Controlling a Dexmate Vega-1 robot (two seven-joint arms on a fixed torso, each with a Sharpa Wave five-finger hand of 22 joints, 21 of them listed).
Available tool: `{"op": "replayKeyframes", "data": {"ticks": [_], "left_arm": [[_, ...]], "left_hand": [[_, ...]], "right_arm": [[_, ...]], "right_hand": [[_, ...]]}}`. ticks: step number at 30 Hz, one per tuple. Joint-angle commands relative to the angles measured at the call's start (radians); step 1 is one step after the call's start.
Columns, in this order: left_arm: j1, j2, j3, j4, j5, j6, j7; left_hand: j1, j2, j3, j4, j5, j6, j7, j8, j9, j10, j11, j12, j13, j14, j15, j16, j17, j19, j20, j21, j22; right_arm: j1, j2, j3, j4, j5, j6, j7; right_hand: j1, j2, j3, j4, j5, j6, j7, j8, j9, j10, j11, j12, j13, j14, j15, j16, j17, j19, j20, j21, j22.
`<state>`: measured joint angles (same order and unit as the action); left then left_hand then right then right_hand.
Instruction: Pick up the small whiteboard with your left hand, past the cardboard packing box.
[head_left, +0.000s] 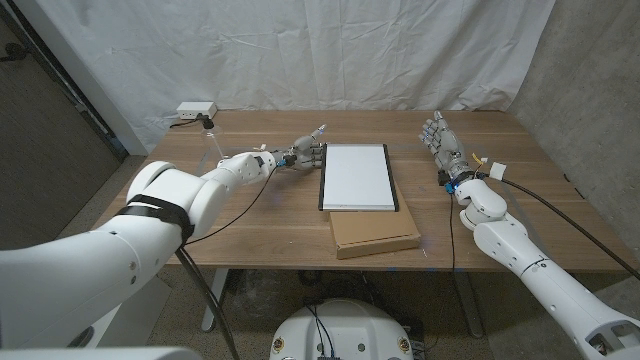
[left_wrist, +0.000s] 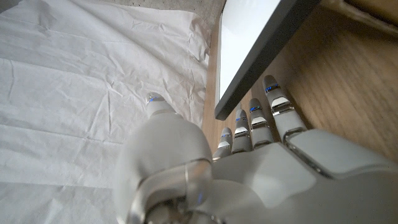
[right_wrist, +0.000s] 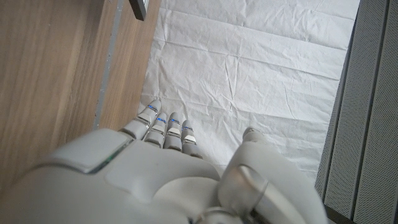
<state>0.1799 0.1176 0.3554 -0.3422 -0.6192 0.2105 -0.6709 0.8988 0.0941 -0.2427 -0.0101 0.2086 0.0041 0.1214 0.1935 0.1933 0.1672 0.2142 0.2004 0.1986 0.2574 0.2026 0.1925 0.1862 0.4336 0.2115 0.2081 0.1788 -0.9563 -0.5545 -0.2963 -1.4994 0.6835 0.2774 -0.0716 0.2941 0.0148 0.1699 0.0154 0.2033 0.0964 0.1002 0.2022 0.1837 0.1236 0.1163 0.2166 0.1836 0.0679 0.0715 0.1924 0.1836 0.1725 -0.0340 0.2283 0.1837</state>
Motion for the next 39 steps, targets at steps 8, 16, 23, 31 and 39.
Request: {"op": "replayKeyframes", "data": {"ticks": [8, 16, 23, 31, 39], "left_arm": [[0.016, -0.031, -0.032, 0.0, 0.04, -0.006, -0.032], [0.008, -0.032, -0.02, 0.001, 0.047, -0.001, -0.066], [0.016, -0.027, -0.017, 0.001, 0.041, 0.002, -0.075], [0.023, -0.026, -0.018, 0.001, 0.031, 0.004, -0.085], [0.035, -0.034, -0.033, 0.002, 0.018, 0.0, -0.068]], "left_hand": [[0.017, 0.009, 0.001, -0.007, -0.001, 0.006, 0.089, 0.008, 0.004, 0.014, 0.001, 0.009, 0.006, 0.044, -0.012, 0.013, 0.005, 0.073, 0.002, 0.017, 0.003], [0.038, 0.02, 0.011, -0.016, -0.004, 0.003, 0.088, 0.006, 0.005, 0.011, 0.001, 0.007, 0.008, 0.033, -0.009, 0.006, 0.006, 0.087, 0.004, 0.012, 0.002], [0.07, 0.036, 0.03, -0.03, -0.01, 0.001, 0.088, 0.007, 0.005, 0.012, 0.0, 0.008, 0.011, 0.037, -0.01, 0.008, 0.007, 0.098, 0.004, 0.006, 0.002], [0.095, 0.044, 0.047, -0.042, -0.016, 0.007, 0.088, 0.009, 0.006, 0.019, -0.005, 0.01, 0.012, 0.047, -0.014, 0.01, 0.007, 0.113, 0.004, 0.006, 0.002], [0.118, 0.059, 0.068, -0.05, -0.019, 0.019, 0.088, 0.013, 0.007, 0.038, -0.011, 0.016, 0.011, 0.075, -0.017, 0.018, 0.008, 0.134, 0.003, 0.008, 0.003]], "right_arm": [[-0.003, -0.003, -0.004, -0.016, -0.005, -0.005, -0.005], [0.002, -0.001, -0.008, -0.014, -0.005, -0.007, -0.001], [0.004, 0.001, -0.01, -0.007, -0.003, -0.009, 0.003], [0.008, 0.001, -0.013, -0.01, -0.005, -0.008, 0.007], [0.01, 0.002, -0.015, -0.009, -0.005, -0.008, 0.009]], "right_hand": [[0.008, 0.007, 0.004, -0.008, -0.001, 0.008, -0.004, -0.003, 0.006, 0.007, -0.001, 0.002, 0.002, 0.007, -0.001, 0.0, 0.005, 0.009, 0.003, -0.003, 0.002], [0.009, 0.007, 0.004, -0.009, -0.001, 0.009, -0.004, -0.003, 0.006, 0.008, -0.001, 0.002, 0.002, 0.007, -0.002, 0.0, 0.005, 0.01, 0.002, -0.004, 0.002], [0.009, 0.007, 0.004, -0.01, -0.001, 0.008, -0.005, -0.003, 0.006, 0.008, -0.001, 0.002, 0.002, 0.008, -0.001, 0.0, 0.005, 0.01, 0.003, -0.004, 0.002], [0.009, 0.008, 0.003, -0.01, -0.001, 0.008, -0.006, -0.004, 0.006, 0.008, -0.001, 0.001, 0.002, 0.009, -0.002, 0.0, 0.005, 0.01, 0.003, -0.005, 0.002], [0.009, 0.008, 0.003, -0.011, -0.002, 0.009, -0.006, -0.003, 0.006, 0.009, -0.001, 0.001, 0.002, 0.008, -0.001, 0.0, 0.005, 0.01, 0.004, -0.006, 0.002]]}}
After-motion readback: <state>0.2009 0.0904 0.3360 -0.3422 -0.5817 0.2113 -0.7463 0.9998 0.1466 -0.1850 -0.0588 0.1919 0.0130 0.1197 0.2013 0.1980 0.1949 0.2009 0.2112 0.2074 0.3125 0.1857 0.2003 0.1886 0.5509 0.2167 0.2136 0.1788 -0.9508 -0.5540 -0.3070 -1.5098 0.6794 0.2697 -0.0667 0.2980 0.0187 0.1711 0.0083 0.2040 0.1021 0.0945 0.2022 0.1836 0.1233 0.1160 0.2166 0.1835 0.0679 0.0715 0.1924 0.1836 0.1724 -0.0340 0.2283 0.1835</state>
